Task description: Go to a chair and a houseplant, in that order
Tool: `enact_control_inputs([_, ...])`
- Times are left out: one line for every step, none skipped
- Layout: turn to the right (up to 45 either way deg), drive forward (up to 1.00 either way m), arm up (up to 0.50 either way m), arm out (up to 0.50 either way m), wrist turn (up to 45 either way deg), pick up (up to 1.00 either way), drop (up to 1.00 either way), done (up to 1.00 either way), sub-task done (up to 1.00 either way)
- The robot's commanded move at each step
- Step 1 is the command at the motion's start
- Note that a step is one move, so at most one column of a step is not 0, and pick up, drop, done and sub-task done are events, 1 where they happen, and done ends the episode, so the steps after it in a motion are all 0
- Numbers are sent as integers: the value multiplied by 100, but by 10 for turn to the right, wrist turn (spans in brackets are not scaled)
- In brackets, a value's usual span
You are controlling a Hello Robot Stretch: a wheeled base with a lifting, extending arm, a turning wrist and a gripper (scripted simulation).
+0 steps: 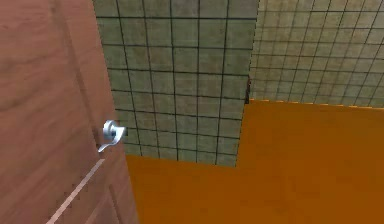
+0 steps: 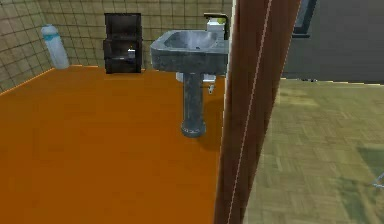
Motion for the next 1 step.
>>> enact_control_inputs([60, 0, 0, 0, 0, 0, 0, 0, 0])
